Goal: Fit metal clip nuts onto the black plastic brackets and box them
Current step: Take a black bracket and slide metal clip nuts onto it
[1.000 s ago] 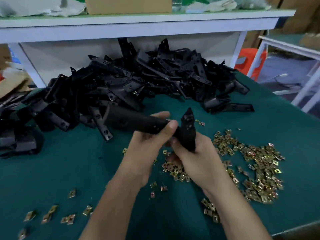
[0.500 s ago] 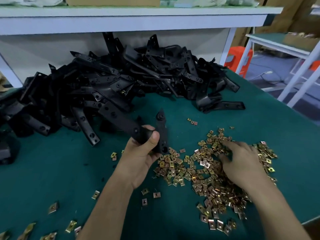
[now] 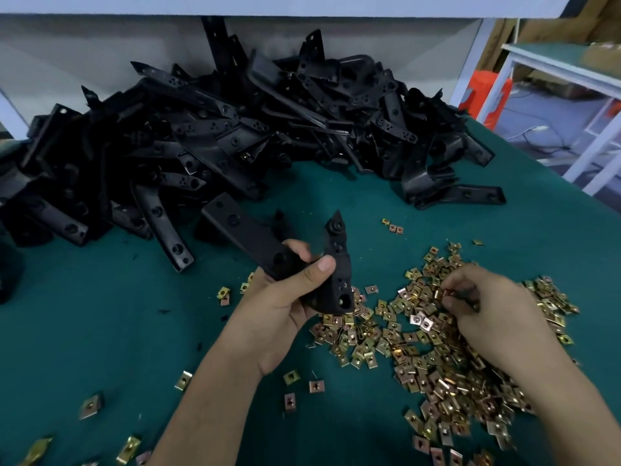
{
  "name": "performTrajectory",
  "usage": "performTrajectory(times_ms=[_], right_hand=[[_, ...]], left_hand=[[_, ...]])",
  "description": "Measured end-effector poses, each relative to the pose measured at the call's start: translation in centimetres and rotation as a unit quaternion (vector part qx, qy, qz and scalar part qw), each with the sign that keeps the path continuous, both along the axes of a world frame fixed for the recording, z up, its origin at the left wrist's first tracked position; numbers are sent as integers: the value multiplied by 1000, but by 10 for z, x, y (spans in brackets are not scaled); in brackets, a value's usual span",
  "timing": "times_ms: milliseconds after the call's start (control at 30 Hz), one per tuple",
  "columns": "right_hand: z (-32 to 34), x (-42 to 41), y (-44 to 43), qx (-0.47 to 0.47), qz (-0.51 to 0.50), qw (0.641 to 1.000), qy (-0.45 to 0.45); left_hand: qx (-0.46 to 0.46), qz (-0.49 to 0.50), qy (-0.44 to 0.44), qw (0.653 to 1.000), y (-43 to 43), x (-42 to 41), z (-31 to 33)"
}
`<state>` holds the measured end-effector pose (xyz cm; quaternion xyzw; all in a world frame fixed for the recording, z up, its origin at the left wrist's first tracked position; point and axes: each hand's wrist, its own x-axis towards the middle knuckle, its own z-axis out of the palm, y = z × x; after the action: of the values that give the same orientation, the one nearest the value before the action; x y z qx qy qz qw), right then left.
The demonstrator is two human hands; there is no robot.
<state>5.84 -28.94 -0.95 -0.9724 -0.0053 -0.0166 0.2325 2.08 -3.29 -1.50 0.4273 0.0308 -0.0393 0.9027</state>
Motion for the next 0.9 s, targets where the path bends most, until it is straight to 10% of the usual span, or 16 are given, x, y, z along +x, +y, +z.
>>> performTrajectory(times_ms=[600,900], right_hand=[[16,10,21,173,65,983,-1],[32,18,77,352,193,911,94]], left_hand=[[-51,32,17,998,9,1,1],[-62,64,32,996,15,4,-3]])
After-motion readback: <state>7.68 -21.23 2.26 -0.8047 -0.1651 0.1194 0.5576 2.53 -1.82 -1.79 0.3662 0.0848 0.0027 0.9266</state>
